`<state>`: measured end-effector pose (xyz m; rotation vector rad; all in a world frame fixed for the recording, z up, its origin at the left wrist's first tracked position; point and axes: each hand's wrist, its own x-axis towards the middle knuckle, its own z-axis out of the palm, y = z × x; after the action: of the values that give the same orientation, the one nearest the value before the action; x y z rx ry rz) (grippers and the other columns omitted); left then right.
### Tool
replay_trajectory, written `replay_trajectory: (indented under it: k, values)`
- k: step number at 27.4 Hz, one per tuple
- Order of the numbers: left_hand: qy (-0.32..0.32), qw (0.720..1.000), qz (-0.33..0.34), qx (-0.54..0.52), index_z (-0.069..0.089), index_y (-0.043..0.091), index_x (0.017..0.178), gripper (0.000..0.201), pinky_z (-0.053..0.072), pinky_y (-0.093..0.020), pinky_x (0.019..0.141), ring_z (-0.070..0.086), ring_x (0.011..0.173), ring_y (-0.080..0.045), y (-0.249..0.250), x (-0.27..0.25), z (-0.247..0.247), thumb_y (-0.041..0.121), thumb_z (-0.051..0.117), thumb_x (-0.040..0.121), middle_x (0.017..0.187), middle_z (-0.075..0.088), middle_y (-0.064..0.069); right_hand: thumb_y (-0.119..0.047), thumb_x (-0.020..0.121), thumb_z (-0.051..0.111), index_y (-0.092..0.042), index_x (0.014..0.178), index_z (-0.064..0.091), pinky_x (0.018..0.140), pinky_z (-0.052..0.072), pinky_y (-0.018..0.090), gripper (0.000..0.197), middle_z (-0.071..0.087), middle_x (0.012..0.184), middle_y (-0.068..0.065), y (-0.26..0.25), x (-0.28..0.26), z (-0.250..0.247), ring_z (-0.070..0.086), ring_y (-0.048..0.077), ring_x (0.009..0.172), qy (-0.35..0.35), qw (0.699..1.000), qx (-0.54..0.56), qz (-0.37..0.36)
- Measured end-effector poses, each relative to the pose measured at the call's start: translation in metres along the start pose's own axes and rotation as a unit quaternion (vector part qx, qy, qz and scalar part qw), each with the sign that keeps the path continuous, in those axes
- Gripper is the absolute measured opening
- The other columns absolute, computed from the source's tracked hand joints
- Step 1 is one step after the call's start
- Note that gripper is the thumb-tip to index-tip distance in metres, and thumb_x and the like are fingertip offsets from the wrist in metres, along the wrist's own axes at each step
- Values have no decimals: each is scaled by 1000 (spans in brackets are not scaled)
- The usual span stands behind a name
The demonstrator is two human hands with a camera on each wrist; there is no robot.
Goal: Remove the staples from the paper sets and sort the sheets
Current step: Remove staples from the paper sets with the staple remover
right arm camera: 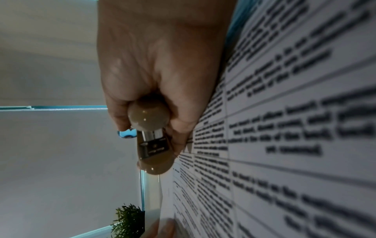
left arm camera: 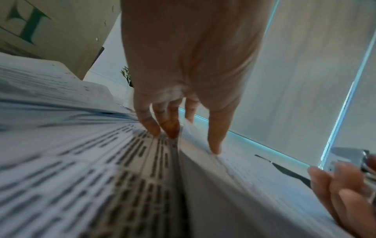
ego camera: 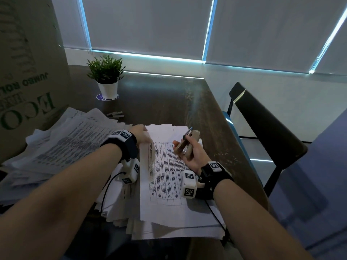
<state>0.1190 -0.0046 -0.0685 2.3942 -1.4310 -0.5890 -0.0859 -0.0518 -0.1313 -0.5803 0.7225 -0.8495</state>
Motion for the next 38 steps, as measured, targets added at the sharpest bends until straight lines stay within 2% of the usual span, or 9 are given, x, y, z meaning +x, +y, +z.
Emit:
replay_trajectory:
  k: [4,7,10,12,15,18,22,25,38]
  values:
    - [-20,995,-43,-86,42,2,138,72,49,-33,88,54,119,-31,2,-5,-1,29,75,81,135,51,-14,-28,99,56,-13,94,54,84,49,39,16,67,105,20,-1,-4,0,64,29,90,-4,1000,6,6]
    - [-37,986,-32,-158,58,1,121,50,52,-39,92,62,107,-30,-2,-4,7,20,77,79,118,64,-14,-25,100,52,-10,92,52,61,52,31,17,64,89,21,-4,-7,8,59,25,74,16,1000,-16,11]
    - [-90,963,-49,-251,58,0,99,31,55,-44,86,66,92,-31,0,-23,10,7,78,76,99,68,-14,-20,98,52,-8,90,54,50,47,26,15,58,65,12,-18,-15,20,56,22,63,13,976,-215,27]
    - [-145,941,-76,-295,51,3,92,31,59,-41,74,66,84,-28,0,-35,11,2,77,75,93,66,-14,-18,96,57,-4,97,55,49,49,26,13,60,73,11,-32,-21,25,60,21,61,6,913,-407,20]
    - [-161,919,-75,-352,49,3,90,20,57,-33,59,62,77,-24,-2,-42,14,-4,67,82,91,62,-14,-22,92,60,-4,100,60,66,58,34,20,66,90,12,-45,-25,30,68,24,79,3,770,-637,-33]
    - [-182,881,-71,-432,48,3,106,15,50,-41,69,59,83,-30,1,-41,24,5,54,93,101,60,-20,-30,91,61,-11,110,57,79,52,33,27,65,105,6,-34,-26,32,64,20,89,-21,708,-703,-63]
    - [-133,885,-68,-441,55,4,95,8,47,-37,65,57,76,-27,3,-34,40,11,52,96,90,58,-16,-30,96,57,-11,136,46,81,42,28,45,61,123,10,-17,-26,34,58,23,101,-27,673,-730,-121]
    - [-144,873,-73,-460,58,2,94,10,47,-37,64,58,72,-26,0,-30,45,11,53,96,83,60,-14,-26,100,51,-18,153,27,98,41,33,59,52,141,15,-15,-24,35,53,32,123,-37,635,-758,-144]
    - [-110,889,-106,-431,52,-3,111,25,51,-46,82,59,83,-30,2,-18,49,5,63,89,92,59,-18,-27,104,42,-23,153,26,93,43,35,52,59,132,19,-9,-16,47,59,33,113,-70,598,-784,-150]
